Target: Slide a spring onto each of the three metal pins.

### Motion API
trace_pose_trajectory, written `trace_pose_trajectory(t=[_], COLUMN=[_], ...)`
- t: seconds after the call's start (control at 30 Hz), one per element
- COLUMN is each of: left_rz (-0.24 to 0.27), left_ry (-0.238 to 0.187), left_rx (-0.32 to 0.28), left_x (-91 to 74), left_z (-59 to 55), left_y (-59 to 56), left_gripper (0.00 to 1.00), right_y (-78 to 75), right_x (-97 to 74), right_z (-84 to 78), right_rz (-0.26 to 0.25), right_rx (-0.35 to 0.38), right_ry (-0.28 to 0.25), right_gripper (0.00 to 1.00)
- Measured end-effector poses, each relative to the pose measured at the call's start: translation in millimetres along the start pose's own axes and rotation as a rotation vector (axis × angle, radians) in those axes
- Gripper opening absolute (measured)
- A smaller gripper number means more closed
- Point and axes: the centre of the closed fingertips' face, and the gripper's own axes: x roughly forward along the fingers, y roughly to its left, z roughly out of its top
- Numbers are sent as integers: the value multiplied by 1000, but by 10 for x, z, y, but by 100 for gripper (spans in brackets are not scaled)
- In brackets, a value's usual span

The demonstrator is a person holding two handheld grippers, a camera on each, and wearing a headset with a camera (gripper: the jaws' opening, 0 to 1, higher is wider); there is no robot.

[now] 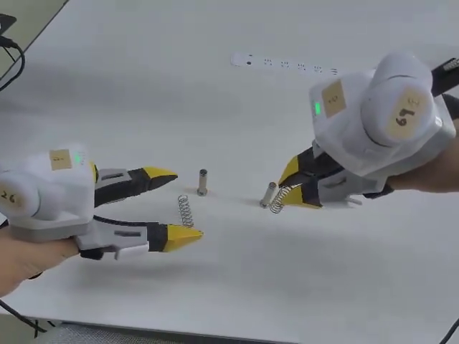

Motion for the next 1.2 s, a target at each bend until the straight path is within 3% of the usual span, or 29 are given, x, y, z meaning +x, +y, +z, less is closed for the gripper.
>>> trace_pose_trajectory(t=[0.33,0.9,1.2], left_rz=[34,54,50], left_ry=[29,27,29], left_rx=[-28,-39,-59], left_x=[-76,-99,-85], left_z=[-168,-189,-208], left_y=[74,144,145], left_gripper=[68,87,95], right_y=[-47,-278,-413], right_x=[40,55,119], right_z=[-67,-190,-199], right_rz=[1,-18,3], right_rx=[-5,10,-6], right_ry=[21,42,69], right_gripper=[6,6,6])
